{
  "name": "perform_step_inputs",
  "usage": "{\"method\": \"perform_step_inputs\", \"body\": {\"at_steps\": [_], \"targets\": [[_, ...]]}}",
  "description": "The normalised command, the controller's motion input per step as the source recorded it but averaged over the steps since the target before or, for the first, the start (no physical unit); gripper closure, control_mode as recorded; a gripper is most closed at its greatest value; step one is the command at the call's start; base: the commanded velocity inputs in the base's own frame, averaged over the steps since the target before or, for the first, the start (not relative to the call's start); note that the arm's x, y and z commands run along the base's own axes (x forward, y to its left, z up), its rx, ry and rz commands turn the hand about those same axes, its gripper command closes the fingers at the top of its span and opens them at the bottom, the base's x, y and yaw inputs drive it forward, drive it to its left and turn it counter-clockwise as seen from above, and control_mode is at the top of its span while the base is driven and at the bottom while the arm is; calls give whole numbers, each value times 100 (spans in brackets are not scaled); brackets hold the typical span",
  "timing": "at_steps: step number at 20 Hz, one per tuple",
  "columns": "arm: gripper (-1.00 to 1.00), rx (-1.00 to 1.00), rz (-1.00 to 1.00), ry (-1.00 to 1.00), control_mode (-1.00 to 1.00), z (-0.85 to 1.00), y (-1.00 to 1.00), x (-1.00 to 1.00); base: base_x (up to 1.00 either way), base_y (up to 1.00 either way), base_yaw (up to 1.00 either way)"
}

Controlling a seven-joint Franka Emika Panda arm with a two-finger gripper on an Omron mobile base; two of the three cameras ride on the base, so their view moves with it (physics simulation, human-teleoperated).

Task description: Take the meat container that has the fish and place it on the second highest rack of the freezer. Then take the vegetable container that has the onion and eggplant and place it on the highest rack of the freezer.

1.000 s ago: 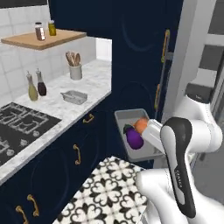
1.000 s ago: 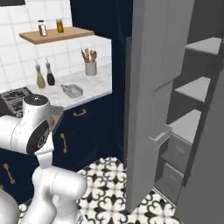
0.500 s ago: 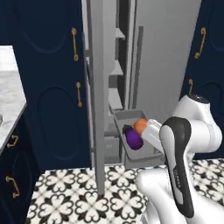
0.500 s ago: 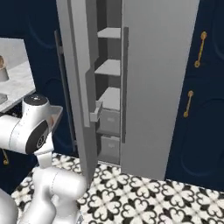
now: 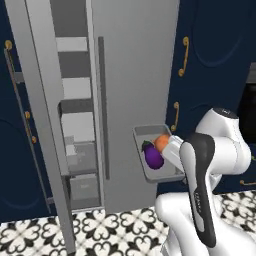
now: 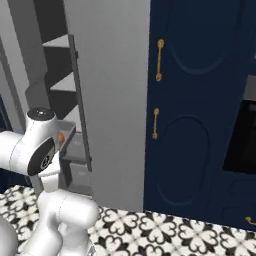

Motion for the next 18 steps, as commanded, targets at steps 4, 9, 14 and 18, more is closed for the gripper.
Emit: {"method": "perform_step_inputs", "body": {"at_steps": [4, 9, 14, 18], "targets": [[100, 0, 0, 0, 100, 0, 0, 0, 82, -31, 9], [100, 0, 0, 0, 100, 0, 0, 0, 38, 30, 32], [100, 0, 0, 0, 100, 0, 0, 0, 76, 21, 19], [100, 0, 0, 0, 100, 0, 0, 0, 57, 66, 13]]}}
